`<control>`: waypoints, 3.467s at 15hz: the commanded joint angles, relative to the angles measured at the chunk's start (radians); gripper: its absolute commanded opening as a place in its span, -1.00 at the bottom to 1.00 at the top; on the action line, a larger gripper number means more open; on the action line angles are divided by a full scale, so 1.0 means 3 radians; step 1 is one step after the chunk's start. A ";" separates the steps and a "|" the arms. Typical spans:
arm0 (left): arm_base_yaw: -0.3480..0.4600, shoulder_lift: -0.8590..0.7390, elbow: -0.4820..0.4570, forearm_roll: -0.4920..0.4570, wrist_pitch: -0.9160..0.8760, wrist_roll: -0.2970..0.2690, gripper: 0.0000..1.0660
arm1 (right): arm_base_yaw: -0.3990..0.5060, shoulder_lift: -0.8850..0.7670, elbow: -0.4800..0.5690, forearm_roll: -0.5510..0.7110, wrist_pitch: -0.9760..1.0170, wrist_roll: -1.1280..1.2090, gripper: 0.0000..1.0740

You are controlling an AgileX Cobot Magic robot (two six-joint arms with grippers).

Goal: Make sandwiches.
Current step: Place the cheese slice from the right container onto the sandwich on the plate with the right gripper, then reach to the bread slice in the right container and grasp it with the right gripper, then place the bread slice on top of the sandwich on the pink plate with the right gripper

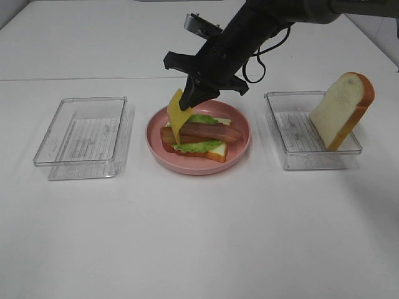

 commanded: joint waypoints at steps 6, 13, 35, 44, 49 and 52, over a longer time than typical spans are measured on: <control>0.0003 -0.0067 0.0017 -0.0017 -0.0023 0.0000 0.56 | -0.0050 -0.0023 0.0007 -0.1070 0.0240 0.0627 -0.76; 0.0003 -0.0067 0.0017 -0.0017 -0.0023 -0.0003 0.56 | -0.0050 -0.0090 -0.0113 -0.1147 0.0503 0.0620 0.55; 0.0003 -0.0067 0.0017 -0.0017 -0.0027 -0.0010 0.56 | -0.1570 -0.0867 0.0323 -0.1563 0.0860 0.0287 0.54; 0.0003 -0.0067 0.0017 -0.0017 -0.0027 -0.0010 0.56 | -0.1570 -0.0600 0.0337 -0.1413 0.0757 0.0190 -0.72; 0.0003 -0.0067 0.0017 -0.0017 -0.0027 -0.0010 0.56 | -0.1570 -0.0637 0.0330 -0.1337 0.0827 0.0197 -1.00; 0.0003 -0.0067 0.0017 -0.0017 -0.0027 -0.0010 0.56 | -0.1570 -0.0793 0.0330 -0.1153 0.0840 0.0187 -1.00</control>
